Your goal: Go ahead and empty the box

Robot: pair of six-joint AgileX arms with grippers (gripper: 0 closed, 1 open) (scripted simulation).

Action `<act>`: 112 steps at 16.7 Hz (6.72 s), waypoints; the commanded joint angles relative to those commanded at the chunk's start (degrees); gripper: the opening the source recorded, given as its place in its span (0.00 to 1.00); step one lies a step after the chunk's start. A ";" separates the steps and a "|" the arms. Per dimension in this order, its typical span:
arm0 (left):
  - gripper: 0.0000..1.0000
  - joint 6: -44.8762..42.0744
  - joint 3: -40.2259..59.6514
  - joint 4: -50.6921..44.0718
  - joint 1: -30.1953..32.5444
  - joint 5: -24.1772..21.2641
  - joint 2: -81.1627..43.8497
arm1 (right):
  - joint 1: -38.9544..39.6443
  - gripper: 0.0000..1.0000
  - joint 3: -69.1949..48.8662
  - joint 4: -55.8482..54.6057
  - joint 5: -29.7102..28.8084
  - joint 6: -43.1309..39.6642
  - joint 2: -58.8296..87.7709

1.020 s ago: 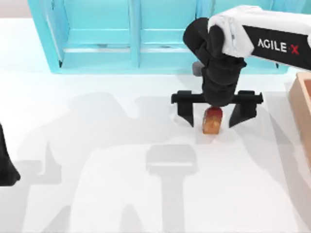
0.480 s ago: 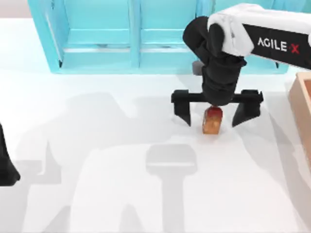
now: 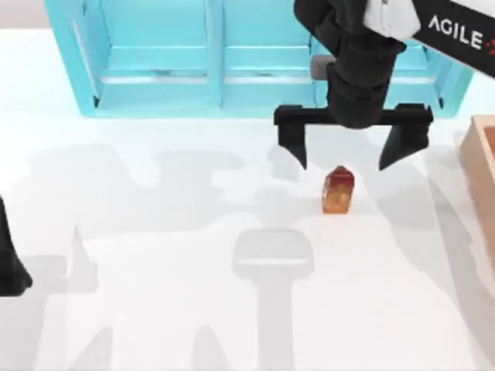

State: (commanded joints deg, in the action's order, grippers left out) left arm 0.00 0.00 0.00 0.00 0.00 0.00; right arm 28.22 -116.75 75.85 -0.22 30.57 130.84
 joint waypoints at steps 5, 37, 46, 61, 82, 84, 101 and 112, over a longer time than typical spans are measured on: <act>1.00 0.00 0.00 0.00 0.00 0.00 0.00 | 0.05 1.00 -1.22 1.44 0.03 -0.01 -0.14; 1.00 0.00 0.00 0.00 0.00 0.00 0.00 | -47.40 1.00 30.07 -13.37 0.47 -47.45 -16.65; 1.00 0.00 0.00 0.00 0.00 0.00 0.00 | -47.39 0.85 34.26 -18.32 0.46 -47.43 -15.89; 1.00 0.00 0.00 0.00 0.00 0.00 0.00 | -47.39 0.00 34.26 -18.32 0.46 -47.43 -15.89; 1.00 0.00 0.00 0.00 0.00 0.00 0.00 | -47.64 0.00 7.50 10.58 0.50 -47.66 -18.16; 1.00 0.00 0.00 0.00 0.00 0.00 0.00 | -47.52 0.00 7.67 10.44 0.53 -47.59 -17.85; 1.00 0.00 0.00 0.00 0.00 0.00 0.00 | -2.07 0.00 42.66 -8.07 -2.12 -2.33 -33.11; 1.00 0.00 0.00 0.00 0.00 0.00 0.00 | 8.42 0.00 51.74 -12.95 -2.70 8.31 -36.88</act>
State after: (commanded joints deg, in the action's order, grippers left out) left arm 0.00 0.00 0.00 0.00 0.00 0.00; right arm 36.64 -65.01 62.89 -2.92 38.88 93.96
